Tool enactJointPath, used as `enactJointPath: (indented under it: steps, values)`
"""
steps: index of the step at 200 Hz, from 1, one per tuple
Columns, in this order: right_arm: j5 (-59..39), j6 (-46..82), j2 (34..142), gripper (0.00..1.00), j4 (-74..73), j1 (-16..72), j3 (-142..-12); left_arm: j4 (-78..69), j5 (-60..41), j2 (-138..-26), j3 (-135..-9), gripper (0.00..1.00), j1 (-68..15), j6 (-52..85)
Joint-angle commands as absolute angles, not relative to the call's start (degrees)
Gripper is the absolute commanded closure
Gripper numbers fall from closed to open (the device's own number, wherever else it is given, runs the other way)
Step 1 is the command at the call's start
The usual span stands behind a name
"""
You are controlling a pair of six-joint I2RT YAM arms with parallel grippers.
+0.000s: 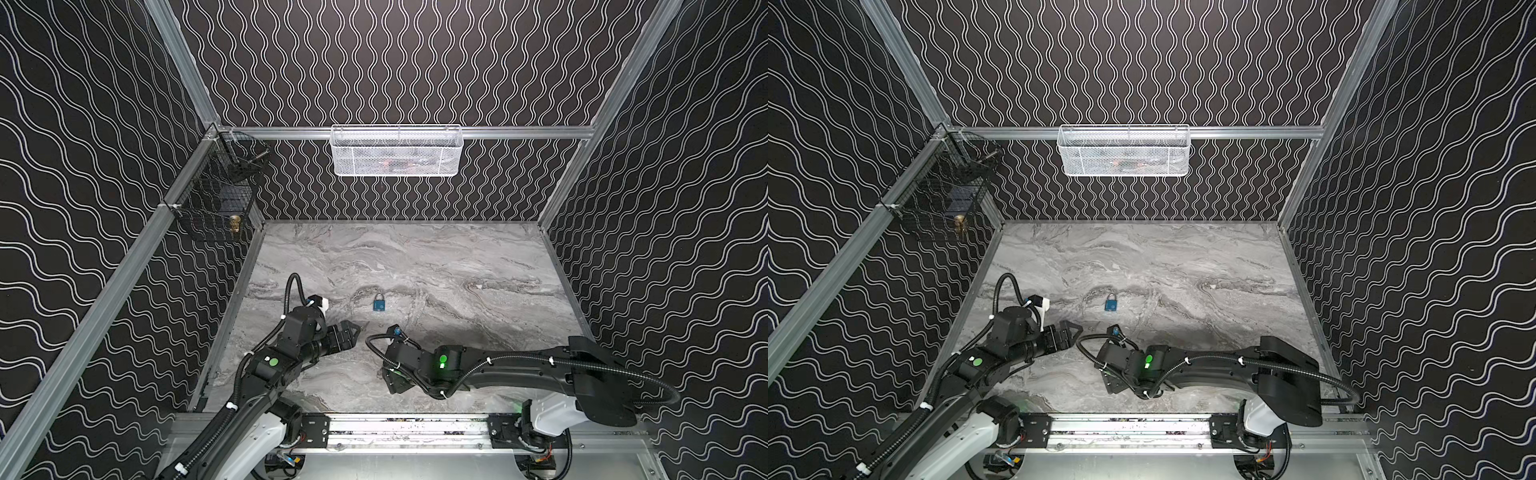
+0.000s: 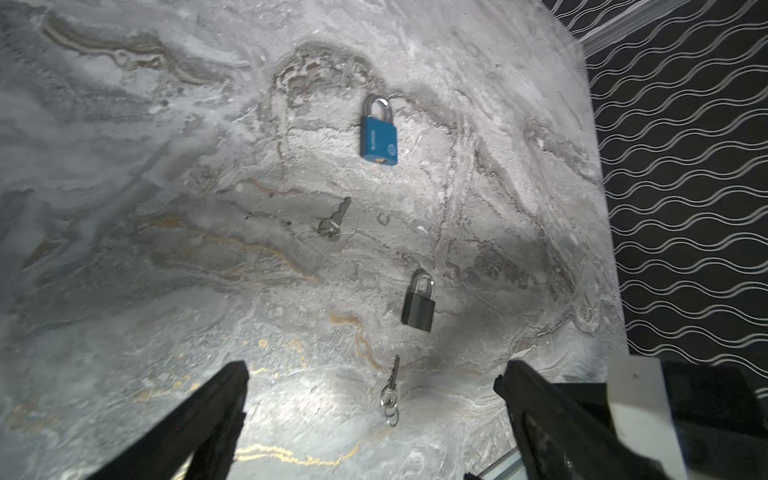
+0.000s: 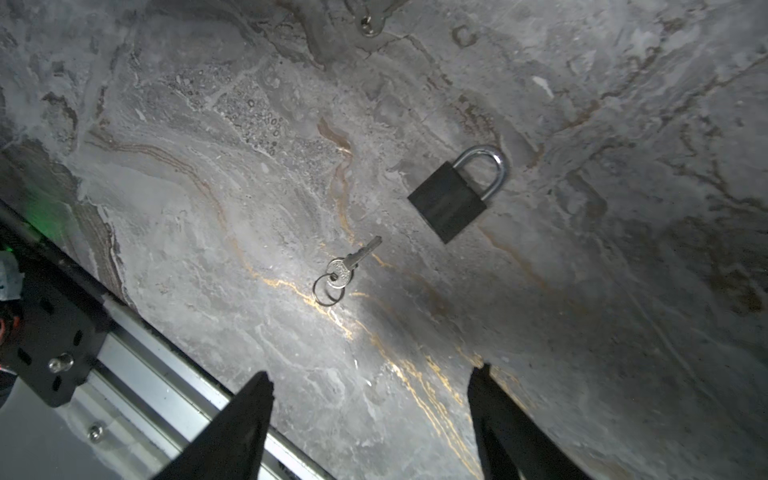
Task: Unlock with the key
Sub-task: 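Reach the right gripper toward the ringed silver key near the black padlock, then lower the right gripper and close it on the key ring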
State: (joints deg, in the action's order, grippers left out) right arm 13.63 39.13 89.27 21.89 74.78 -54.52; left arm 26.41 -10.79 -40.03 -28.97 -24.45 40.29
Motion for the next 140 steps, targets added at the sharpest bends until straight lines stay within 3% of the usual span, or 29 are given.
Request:
enactJointPath:
  steps: [1, 140]
  values:
    - [12.33, 37.47, 90.89, 0.28, 18.81, 74.86, -56.03, 28.28, -9.37, -40.62, -29.73, 0.01, -24.54, 40.52]
    - [10.75, 32.47, 102.31, 0.48, 19.4, 75.86, -62.59, 33.65, -4.97, -38.81, -32.09, 0.01, -24.5, 40.56]
